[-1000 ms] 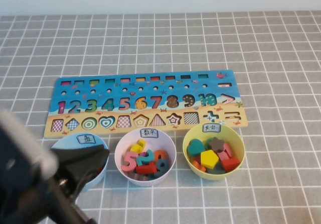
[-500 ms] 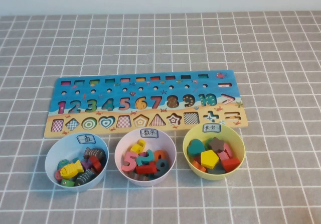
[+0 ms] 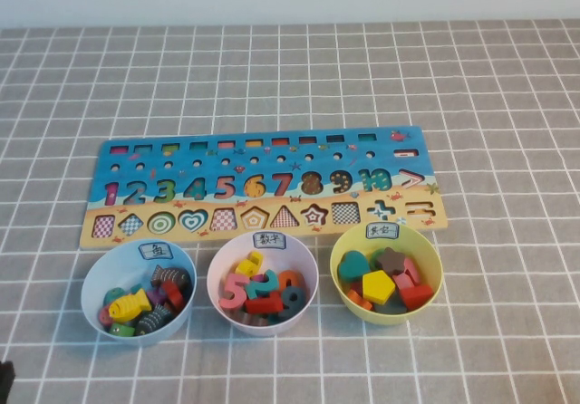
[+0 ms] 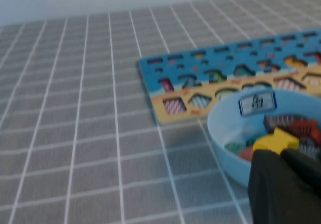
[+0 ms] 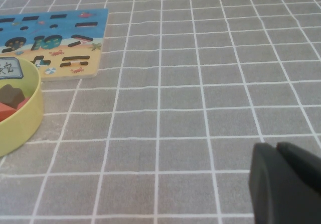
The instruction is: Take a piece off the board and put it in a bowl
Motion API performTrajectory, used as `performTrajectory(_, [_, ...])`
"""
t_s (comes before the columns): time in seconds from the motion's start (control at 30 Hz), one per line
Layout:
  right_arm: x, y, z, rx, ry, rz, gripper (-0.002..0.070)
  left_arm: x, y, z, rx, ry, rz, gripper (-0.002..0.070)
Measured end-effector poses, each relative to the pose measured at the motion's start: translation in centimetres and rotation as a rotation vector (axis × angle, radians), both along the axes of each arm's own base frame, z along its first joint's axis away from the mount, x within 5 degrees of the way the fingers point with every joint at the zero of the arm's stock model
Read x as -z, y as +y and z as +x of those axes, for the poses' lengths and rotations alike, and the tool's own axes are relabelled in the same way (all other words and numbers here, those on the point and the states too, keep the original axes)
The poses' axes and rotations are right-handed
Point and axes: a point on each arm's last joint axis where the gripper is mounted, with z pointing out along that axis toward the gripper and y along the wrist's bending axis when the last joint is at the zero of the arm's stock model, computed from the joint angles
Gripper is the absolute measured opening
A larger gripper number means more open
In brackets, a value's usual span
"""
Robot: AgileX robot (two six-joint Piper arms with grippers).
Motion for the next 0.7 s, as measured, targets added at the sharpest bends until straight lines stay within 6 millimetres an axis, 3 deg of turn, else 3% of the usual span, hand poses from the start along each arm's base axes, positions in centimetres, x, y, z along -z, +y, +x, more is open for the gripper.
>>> performTrajectory(0.17, [0.0,0.0,0.0,0.0,0.0,0.0,-0.0017,0.87,0.14,-0.18,-0.006,0.087,0.038,-0.0003])
performTrajectory(0.7, [0.0,0.0,0.0,0.0,0.0,0.0,-0.0017,0.87,0.45,-0.15,-0.061,0.087,0.044,-0.0003])
